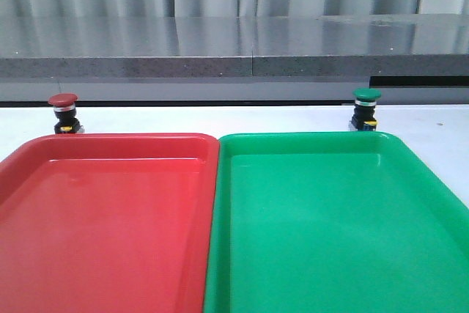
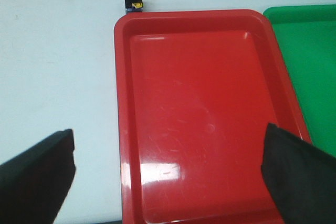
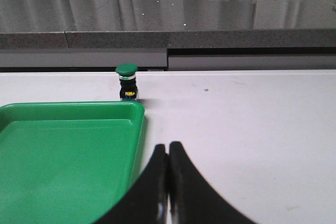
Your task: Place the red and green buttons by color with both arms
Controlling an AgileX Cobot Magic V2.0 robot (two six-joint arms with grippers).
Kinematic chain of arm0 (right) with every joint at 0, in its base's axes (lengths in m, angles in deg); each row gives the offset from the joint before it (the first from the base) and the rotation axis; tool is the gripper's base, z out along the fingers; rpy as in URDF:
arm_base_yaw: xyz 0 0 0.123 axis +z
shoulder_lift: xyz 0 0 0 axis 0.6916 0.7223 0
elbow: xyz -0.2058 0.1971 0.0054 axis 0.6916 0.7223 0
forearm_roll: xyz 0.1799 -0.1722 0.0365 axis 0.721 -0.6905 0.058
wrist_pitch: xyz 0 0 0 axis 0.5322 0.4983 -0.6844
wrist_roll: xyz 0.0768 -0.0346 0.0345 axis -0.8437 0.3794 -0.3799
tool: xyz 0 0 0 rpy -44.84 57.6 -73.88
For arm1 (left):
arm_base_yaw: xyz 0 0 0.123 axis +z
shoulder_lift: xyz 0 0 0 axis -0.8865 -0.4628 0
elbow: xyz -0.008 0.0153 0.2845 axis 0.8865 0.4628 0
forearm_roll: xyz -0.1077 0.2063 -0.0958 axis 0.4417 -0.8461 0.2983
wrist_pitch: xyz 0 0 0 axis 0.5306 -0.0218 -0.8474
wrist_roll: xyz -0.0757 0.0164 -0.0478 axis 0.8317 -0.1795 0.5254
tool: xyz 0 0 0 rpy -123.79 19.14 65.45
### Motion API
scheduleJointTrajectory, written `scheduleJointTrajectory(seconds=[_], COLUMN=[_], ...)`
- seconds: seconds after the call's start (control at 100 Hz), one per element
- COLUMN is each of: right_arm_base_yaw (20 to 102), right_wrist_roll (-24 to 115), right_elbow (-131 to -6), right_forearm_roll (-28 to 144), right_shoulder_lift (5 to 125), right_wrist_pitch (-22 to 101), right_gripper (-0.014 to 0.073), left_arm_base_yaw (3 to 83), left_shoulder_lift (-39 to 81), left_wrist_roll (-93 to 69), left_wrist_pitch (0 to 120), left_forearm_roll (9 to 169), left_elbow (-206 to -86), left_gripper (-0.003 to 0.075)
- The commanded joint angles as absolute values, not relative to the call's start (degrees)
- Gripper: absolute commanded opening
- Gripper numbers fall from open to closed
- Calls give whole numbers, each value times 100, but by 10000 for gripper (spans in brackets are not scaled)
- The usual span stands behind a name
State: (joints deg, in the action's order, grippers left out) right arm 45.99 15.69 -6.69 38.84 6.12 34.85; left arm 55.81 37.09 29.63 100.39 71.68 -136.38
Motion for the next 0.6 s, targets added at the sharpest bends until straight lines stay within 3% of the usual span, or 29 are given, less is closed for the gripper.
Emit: scheduleJointTrajectory(seconds=[0.0, 0.21, 0.59], right_arm_base_yaw=[4560, 4560, 4560], right_wrist_roll=[1635, 1635, 1635], right_elbow=[-765, -765, -765], right_forearm_roll=[3878, 3878, 3878], right_shoulder_lift=[503, 503, 503], right_wrist_pitch=[3023, 3023, 3023], right_gripper=[-60, -60, -60], left_arm_base_yaw=[5591, 5591, 5591], left_shoulder_lift=[3671, 2971, 318], left_wrist_roll=[2969, 2969, 3002], left_wrist_pitch=[9451, 8775, 7993], left_forearm_roll=[7287, 7209, 6810], left_elbow=[-13844, -13979, -15408], left_gripper=[672, 629, 629])
